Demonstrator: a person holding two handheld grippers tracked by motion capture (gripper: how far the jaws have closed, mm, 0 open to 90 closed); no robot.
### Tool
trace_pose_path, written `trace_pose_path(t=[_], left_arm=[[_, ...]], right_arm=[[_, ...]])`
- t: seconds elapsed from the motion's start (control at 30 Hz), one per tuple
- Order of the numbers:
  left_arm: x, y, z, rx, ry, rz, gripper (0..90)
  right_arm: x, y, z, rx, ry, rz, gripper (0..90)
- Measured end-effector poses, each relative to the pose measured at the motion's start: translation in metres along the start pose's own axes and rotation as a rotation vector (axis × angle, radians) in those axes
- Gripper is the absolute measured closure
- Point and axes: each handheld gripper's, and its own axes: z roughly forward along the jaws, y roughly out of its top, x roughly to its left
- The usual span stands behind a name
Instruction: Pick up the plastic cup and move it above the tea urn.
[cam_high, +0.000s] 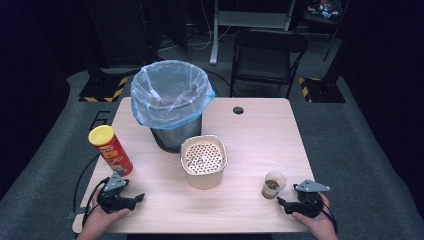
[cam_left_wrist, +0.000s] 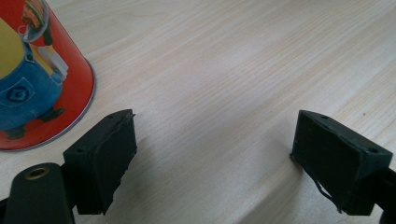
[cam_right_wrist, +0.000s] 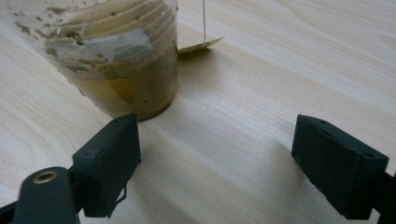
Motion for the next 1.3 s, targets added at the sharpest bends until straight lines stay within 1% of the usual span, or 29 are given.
trace_pose_path(t=[0.07,0.13,0.17,0.2,0.23,0.3,0.33,0.37,0.4,0.47,0.5,0.6,0.63,0.67,0.7,0.77,0.8,0.83,0.9,0.93,0.97,1.0,1.03,1.07,1.1,1.13,1.17,1.2,1.3], left_arm=[[0.0,0.001,0.001,0.003,0.0,0.001,13.5],[0.001,0.001,0.001,0.002,-0.001,0.001,13.5],[0.0,0.001,0.001,0.002,0.0,0.001,13.5],[0.0,0.001,0.0,0.002,0.0,0.001,13.5],[0.0,0.0,0.001,-0.005,0.007,-0.001,13.5],[0.0,0.0,0.001,-0.004,0.008,-0.001,13.5],[-0.001,0.0,0.001,-0.006,0.008,-0.003,13.5],[-0.001,0.0,0.001,-0.006,0.008,-0.003,13.4],[-0.001,0.0,0.001,-0.008,0.006,-0.01,13.4],[-0.001,0.0,0.001,-0.007,0.006,-0.009,13.4],[-0.002,-0.001,0.001,-0.009,0.004,-0.02,13.4],[-0.002,0.0,0.001,-0.007,0.005,-0.015,13.4],[-0.002,0.0,0.001,-0.007,0.006,-0.01,13.4],[-0.002,0.0,0.001,-0.007,0.003,-0.017,13.4],[-0.002,0.0,0.001,-0.006,0.005,-0.016,13.3],[-0.003,0.0,0.001,-0.008,0.001,-0.029,13.3],[-0.002,0.0,0.001,-0.001,-0.003,-0.026,13.3],[-0.002,0.0,0.001,-0.006,0.003,-0.02,13.3],[-0.002,0.0,0.0,0.005,-0.006,-0.022,13.3],[-0.002,0.0,0.001,0.003,-0.003,-0.018,13.3],[-0.002,0.0,0.001,0.003,-0.003,-0.018,13.3],[-0.002,0.0,0.001,0.003,-0.004,-0.02,13.2],[-0.002,0.0,0.001,0.003,-0.004,-0.02,13.2],[-0.001,0.0,0.0,0.007,-0.002,-0.009,13.2],[-0.001,0.0,0.0,0.007,-0.002,-0.009,13.2],[-0.002,0.0,0.001,0.005,-0.004,-0.018,13.2],[-0.002,0.0,0.001,0.004,-0.004,-0.018,13.2],[-0.002,0.0,0.0,0.008,-0.005,-0.014,13.2],[-0.002,0.0,0.0,0.008,-0.005,-0.014,13.2]], right_arm=[[0.001,0.0,-0.001,0.002,0.007,0.006,15.6],[0.001,-0.001,-0.001,-0.001,0.009,0.001,16.3],[0.002,-0.001,-0.001,-0.007,0.003,0.009,17.9],[0.001,-0.001,-0.001,-0.008,0.01,-0.002,18.8],[0.001,-0.001,-0.001,-0.008,0.013,0.002,19.5],[0.001,-0.001,-0.001,-0.012,0.019,-0.002,21.3],[0.0,0.0,-0.001,-0.011,0.02,-0.008,22.8],[0.0,-0.001,-0.002,-0.015,0.015,-0.002,26.8],[0.0,-0.001,-0.003,-0.015,0.021,-0.008,29.8],[0.0,-0.002,-0.003,-0.023,0.015,-0.008,31.0],[0.0,-0.002,-0.003,-0.028,0.016,-0.007,31.5],[0.001,-0.001,-0.006,-0.01,0.024,-0.003,35.0],[0.001,0.0,-0.006,-0.003,0.032,-0.008,35.0],[0.001,0.0,-0.007,0.001,0.032,-0.01,35.0],[0.002,0.001,-0.01,0.004,0.045,-0.009,35.1],[0.004,0.002,-0.015,-0.009,0.035,-0.008,34.9],[0.004,0.003,-0.018,-0.015,0.034,-0.02,34.3],[0.006,0.005,-0.023,-0.033,0.044,-0.013,32.3],[0.01,0.008,-0.029,-0.056,0.054,-0.01,30.2],[0.014,0.011,-0.032,-0.06,0.064,-0.02,25.9],[0.017,0.013,-0.033,-0.058,0.065,-0.016,23.5],[0.02,0.015,-0.033,-0.061,0.076,-0.015,21.7],[0.02,0.015,-0.033,-0.061,0.076,-0.015,21.7],[0.025,0.019,-0.033,-0.061,0.08,-0.021,18.2],[0.025,0.019,-0.033,-0.061,0.08,-0.021,18.2],[0.028,0.023,-0.032,-0.059,0.096,-0.015,16.8],[0.028,0.023,-0.032,-0.059,0.096,-0.015,16.8],[0.03,0.028,-0.03,-0.054,0.102,-0.017,16.4],[0.032,0.035,-0.028,-0.051,0.109,-0.019,15.6]])
